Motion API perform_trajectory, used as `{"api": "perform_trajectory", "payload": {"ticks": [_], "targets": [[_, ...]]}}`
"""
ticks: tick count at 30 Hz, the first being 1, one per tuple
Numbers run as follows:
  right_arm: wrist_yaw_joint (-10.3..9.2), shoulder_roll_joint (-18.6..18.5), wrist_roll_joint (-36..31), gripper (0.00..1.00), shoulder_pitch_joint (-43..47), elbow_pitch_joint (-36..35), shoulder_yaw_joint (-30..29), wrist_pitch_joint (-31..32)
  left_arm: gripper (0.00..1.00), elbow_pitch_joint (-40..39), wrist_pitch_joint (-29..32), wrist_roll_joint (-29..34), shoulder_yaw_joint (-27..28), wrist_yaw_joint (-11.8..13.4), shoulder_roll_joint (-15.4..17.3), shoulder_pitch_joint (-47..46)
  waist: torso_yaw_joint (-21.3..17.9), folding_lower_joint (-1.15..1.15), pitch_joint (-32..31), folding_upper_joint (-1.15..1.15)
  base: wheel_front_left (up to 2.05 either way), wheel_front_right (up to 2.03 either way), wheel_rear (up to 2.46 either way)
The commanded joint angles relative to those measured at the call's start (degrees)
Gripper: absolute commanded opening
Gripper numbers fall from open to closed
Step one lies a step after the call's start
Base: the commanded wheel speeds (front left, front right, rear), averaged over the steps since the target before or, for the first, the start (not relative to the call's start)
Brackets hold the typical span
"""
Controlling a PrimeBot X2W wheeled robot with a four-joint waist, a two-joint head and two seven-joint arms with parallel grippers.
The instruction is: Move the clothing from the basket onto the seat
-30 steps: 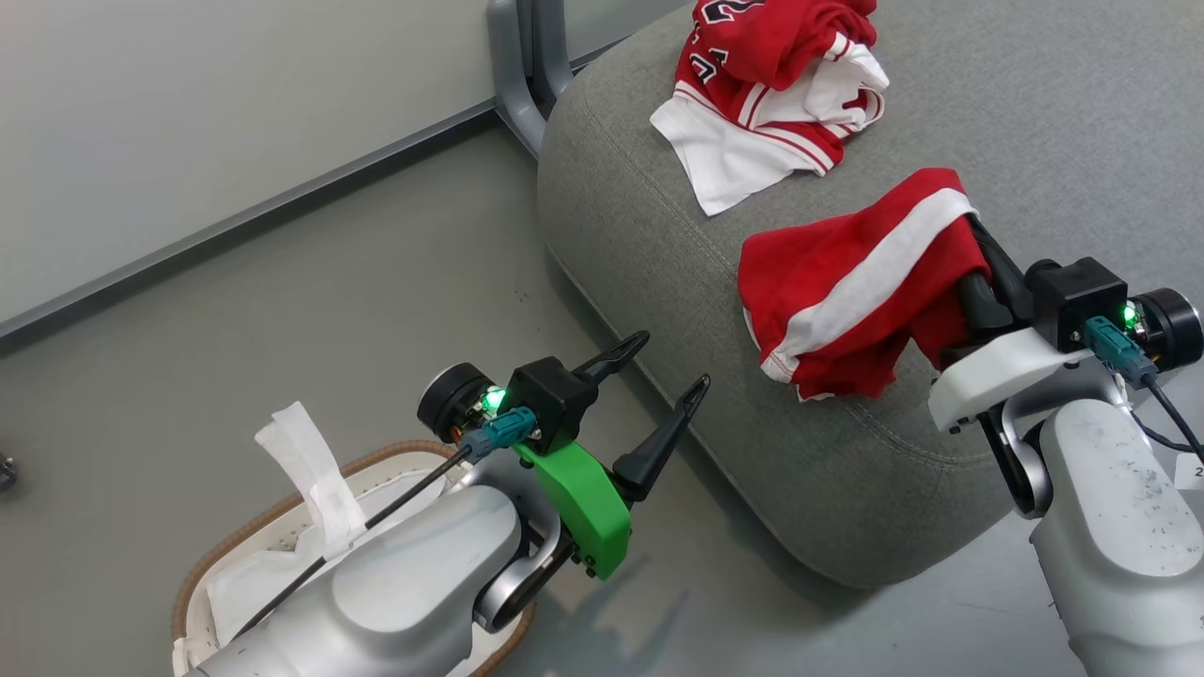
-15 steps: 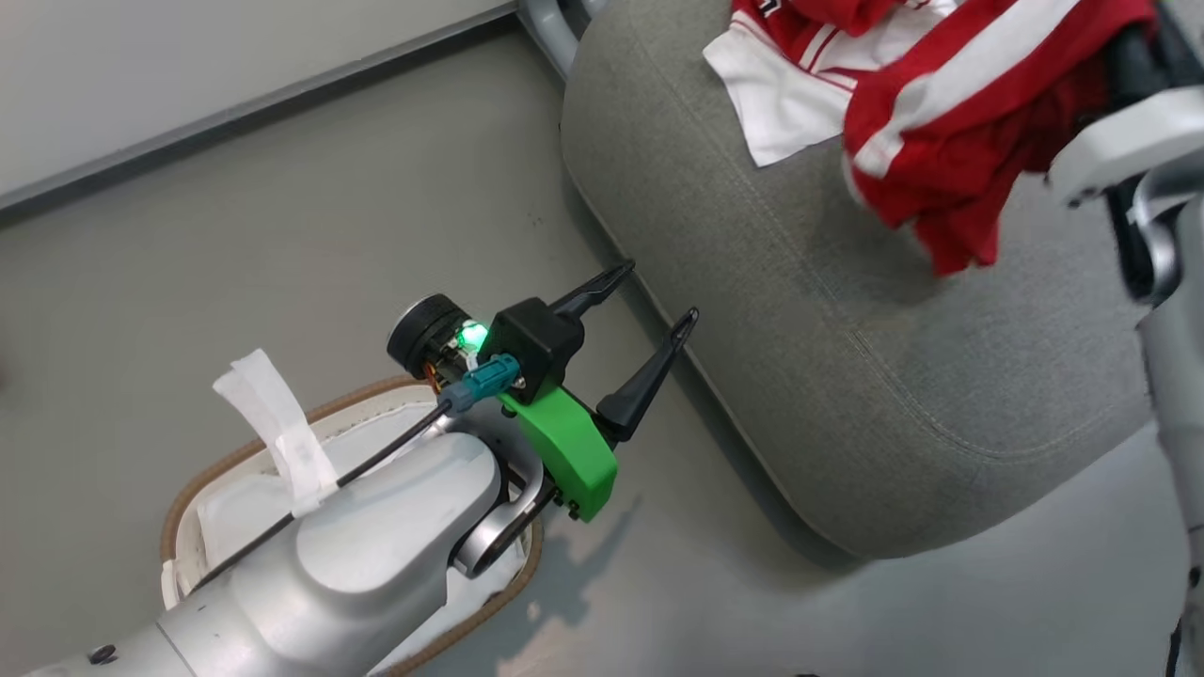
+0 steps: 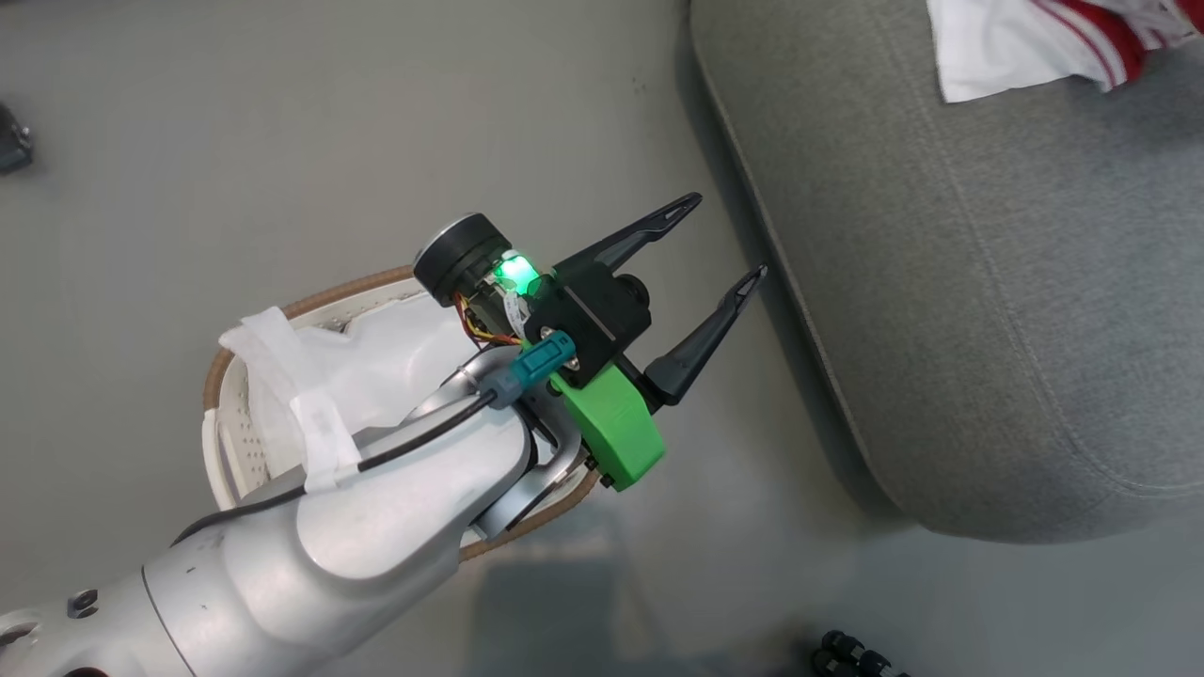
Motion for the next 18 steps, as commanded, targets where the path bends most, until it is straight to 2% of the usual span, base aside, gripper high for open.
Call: {"api": "perform_trajectory", "payload": {"ticks": [1, 5, 11, 12, 13, 14, 15, 18], "targets": [[-0.07, -0.6, -0.9, 0.0, -0.3, 1.8, -1.2, 0.2, 1.0, -0.7, 0.4, 0.5, -0.2, 0.2, -0.1, -1.3, 6.5, -0.01, 6.6, 0.0, 0.0, 0.0, 0.0], [-0.06, -0.9, -3.9, 0.0, 0.6, 6.3, -3.9, -0.9, 1.0, -1.9, 1.2, 1.4, -0.6, 0.4, -0.4, -2.0, 8.1, -0.01, 8.3, 0.0, 0.0, 0.0, 0.0], [-0.07, 2.2, -6.8, 0.0, 2.8, 12.8, -6.3, -4.3, 1.0, -2.6, 1.6, 1.5, -0.7, 0.7, 0.5, -2.1, 8.2, -0.01, 9.1, 0.0, 0.0, 0.0, 0.0], [-0.07, 2.6, -7.2, 0.08, 3.0, 13.6, -6.8, -4.9, 1.0, -2.7, 1.7, 1.4, -0.7, 0.7, 0.6, -2.1, 8.2, -0.01, 9.1, 0.0, 0.0, 0.0, 0.0], [-0.07, 3.4, -7.7, 0.39, 3.3, 14.6, -7.2, -5.4, 1.0, -2.7, 1.7, 1.4, -0.7, 0.8, 0.8, -2.1, 8.1, -0.01, 9.1, 0.0, 0.0, 0.0, 0.0], [-0.07, 4.2, -8.1, 0.45, 3.6, 15.3, -7.4, -5.9, 1.0, -2.8, 1.7, 1.3, -0.6, 1.0, 0.9, -2.1, 8.0, -0.01, 9.0, 0.0, 0.0, 0.0, 0.0], [-0.07, 4.8, -8.4, 1.0, 3.9, 15.9, -7.7, -6.6, 1.0, -2.8, 1.6, 1.2, -0.5, 1.1, 1.1, -2.1, 7.7, -0.01, 9.0, 0.0, 0.0, 0.0, 0.0], [-0.07, 5.2, -9.2, 1.0, 4.2, 16.9, -8.5, -7.9, 1.0, -2.9, 1.4, 1.0, -0.4, 1.4, 1.3, -1.6, 7.1, -0.01, 8.7, 0.0, 0.0, 0.0, 0.0]]}}
